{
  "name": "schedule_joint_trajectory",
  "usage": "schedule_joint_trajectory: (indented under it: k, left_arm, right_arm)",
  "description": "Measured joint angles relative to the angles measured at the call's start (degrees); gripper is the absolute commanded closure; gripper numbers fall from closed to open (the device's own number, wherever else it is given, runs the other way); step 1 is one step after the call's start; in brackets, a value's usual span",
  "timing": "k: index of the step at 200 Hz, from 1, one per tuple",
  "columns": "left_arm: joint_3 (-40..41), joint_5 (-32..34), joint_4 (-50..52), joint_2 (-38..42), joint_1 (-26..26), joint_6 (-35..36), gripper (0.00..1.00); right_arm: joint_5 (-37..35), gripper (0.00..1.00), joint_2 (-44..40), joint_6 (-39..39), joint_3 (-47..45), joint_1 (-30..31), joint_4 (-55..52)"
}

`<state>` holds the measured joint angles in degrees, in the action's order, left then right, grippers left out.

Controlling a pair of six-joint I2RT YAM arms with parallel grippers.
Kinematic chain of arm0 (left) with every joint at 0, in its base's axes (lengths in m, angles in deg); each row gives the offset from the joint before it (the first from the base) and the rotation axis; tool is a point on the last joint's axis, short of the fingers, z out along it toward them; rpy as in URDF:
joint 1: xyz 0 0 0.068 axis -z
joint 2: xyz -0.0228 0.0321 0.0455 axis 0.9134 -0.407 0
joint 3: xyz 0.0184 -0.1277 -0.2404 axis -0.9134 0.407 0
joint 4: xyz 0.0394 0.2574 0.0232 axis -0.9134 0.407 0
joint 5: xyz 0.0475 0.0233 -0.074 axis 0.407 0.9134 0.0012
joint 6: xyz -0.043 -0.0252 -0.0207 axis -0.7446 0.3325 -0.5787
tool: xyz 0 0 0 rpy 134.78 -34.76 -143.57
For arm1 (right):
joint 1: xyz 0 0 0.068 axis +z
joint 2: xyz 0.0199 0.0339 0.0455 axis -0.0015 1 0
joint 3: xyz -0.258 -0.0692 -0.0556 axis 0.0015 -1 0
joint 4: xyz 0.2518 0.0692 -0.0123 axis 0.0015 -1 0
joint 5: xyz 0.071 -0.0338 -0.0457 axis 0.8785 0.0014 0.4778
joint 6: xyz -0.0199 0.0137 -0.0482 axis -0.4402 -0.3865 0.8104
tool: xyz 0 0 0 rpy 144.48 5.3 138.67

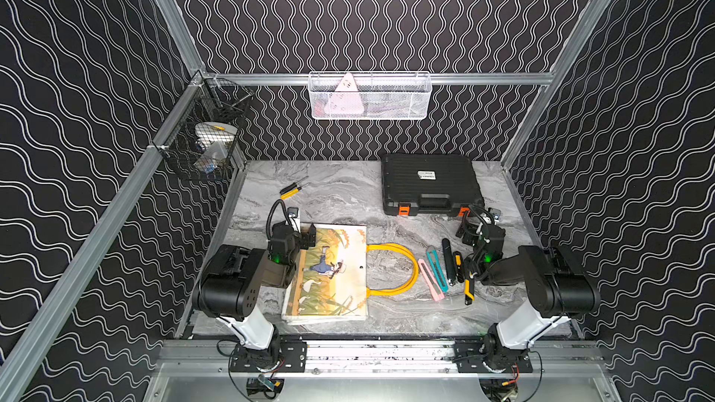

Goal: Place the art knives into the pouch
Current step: Open the pouch at the center of the board.

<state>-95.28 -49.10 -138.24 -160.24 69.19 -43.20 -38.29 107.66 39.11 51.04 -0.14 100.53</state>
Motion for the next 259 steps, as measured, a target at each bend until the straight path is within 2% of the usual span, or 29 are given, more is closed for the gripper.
schedule_joint_trajectory:
  k: [50, 62, 88, 101, 115, 131, 151, 174, 193, 216, 259]
  left_arm:
    - [0.37, -1.27, -0.28, 0.11, -0.02, 0.09, 0.01]
    - [1.29, -1.55, -0.26, 1.36, 0.00, 0.26, 0.02]
    - [3.52, -1.27, 3.17, 12.44, 3.45, 1.95, 0.01]
    - [1.62, -2.47, 8.15, 20.04, 5.46, 1.99, 0.01]
    - [-2.69, -1.68, 11.98, 24.02, 5.75, -2.36, 0.02]
    - [-7.72, -0.24, 17.44, 22.10, 5.66, -11.30, 0.02]
    - [-9.81, -7.80, 21.90, 16.02, 4.87, -19.39, 0.02]
    - [-10.01, -13.86, 24.00, 16.37, 6.27, -26.38, 0.02]
    - [-14.47, -13.57, 28.79, 19.63, 10.93, -27.43, 0.02]
    - [-20.57, -13.73, 34.47, 20.50, 17.70, -27.23, 0.02]
    - [-27.63, -5.05, 50.10, 18.32, 35.43, -24.90, 0.02]
  right_arm:
    - [0.02, 0.00, -0.26, 0.02, 0.00, 0.02, -0.11]
    - [-0.09, 0.00, -2.47, 0.04, 0.68, 0.39, -2.97]
    - [-2.54, 0.00, -13.07, 0.37, 8.74, 3.58, -16.63]
    - [-2.54, 0.00, -18.12, -4.57, 14.40, 3.74, -24.57]
    - [-3.15, 0.00, -22.10, -12.57, 18.97, 3.37, -33.24]
    - [0.48, 0.00, -24.87, -17.16, 20.37, 2.97, -39.30]
    - [4.26, 0.00, -24.11, -19.89, 24.00, 3.93, -49.27]
    - [5.51, 0.00, -19.98, -19.93, 30.40, 6.12, -58.66]
    - [4.48, 0.00, -17.18, -20.98, 33.75, 8.57, -65.90]
    - [4.52, 0.00, -19.17, -21.38, 31.45, 12.68, -68.63]
    - [1.70, 0.00, -20.26, -24.59, 32.63, 13.86, -73.94]
